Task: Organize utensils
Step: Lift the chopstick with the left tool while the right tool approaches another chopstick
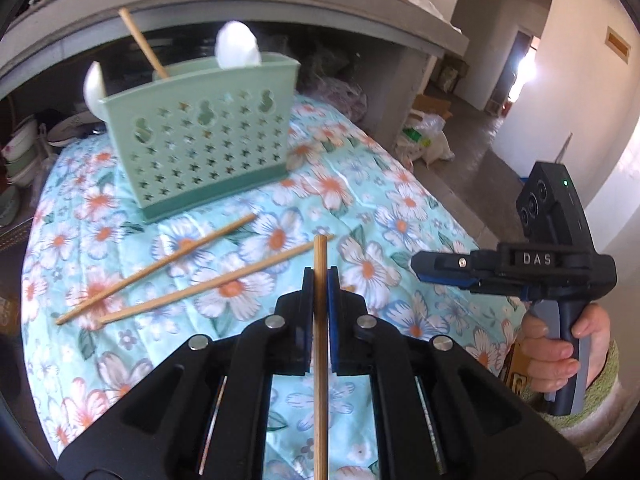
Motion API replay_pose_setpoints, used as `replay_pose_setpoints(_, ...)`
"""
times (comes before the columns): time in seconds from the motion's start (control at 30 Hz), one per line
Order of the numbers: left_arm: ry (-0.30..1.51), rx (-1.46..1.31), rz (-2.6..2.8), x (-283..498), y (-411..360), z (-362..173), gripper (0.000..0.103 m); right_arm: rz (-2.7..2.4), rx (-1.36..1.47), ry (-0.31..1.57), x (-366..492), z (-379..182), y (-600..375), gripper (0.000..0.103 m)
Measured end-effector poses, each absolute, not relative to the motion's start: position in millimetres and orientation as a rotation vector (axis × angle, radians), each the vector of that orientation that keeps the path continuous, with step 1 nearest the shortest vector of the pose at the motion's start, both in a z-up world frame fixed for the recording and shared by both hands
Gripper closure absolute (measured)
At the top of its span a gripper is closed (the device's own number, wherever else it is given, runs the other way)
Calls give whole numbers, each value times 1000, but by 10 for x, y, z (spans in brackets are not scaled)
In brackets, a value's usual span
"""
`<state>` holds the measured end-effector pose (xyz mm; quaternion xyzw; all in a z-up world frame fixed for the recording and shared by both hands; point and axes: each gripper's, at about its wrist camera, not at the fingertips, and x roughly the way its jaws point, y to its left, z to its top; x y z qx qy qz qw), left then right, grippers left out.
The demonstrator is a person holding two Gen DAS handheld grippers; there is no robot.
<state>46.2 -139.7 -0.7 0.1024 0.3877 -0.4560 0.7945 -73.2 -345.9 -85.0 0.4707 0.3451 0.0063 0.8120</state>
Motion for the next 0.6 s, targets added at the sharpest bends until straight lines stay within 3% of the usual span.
replay_pose_setpoints(0.6,806,115,-877,715,-918,89,98,83,1104,845,-319,-1123,-3021,57)
